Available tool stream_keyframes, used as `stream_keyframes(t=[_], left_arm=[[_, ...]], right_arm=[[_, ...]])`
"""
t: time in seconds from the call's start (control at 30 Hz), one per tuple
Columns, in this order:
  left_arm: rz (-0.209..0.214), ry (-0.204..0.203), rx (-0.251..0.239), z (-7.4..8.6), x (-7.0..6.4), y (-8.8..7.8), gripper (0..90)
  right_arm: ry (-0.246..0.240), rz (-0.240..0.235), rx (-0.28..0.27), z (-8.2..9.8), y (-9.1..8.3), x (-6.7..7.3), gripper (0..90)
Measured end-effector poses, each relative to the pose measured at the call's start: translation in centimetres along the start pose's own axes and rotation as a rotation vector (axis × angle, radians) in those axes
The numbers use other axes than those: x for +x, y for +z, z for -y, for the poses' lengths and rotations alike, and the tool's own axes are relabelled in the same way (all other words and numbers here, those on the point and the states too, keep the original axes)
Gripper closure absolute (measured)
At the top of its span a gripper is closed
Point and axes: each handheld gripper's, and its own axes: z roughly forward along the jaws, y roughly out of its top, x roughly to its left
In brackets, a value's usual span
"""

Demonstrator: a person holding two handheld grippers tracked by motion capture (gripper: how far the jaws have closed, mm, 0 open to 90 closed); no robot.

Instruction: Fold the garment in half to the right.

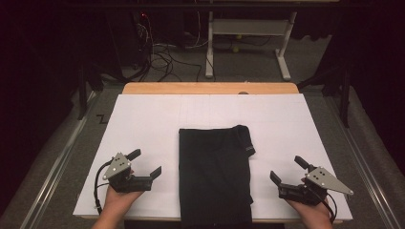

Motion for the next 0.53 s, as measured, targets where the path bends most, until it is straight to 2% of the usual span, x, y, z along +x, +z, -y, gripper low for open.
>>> stream_keyframes(t=[0.23, 0.53], left_arm=[[0.014, 0.0, 0.006, 0.07, 0.05, -0.01, 0.0], [0.003, -0.013, -0.005, 0.03, 0.34, -0.35, 0.0]], right_arm=[[0.014, 0.003, -0.006, 0.16, -0.18, -0.25, 0.1], [0.018, 0.012, -0.009, 0.17, -0.31, -0.51, 0.1]])
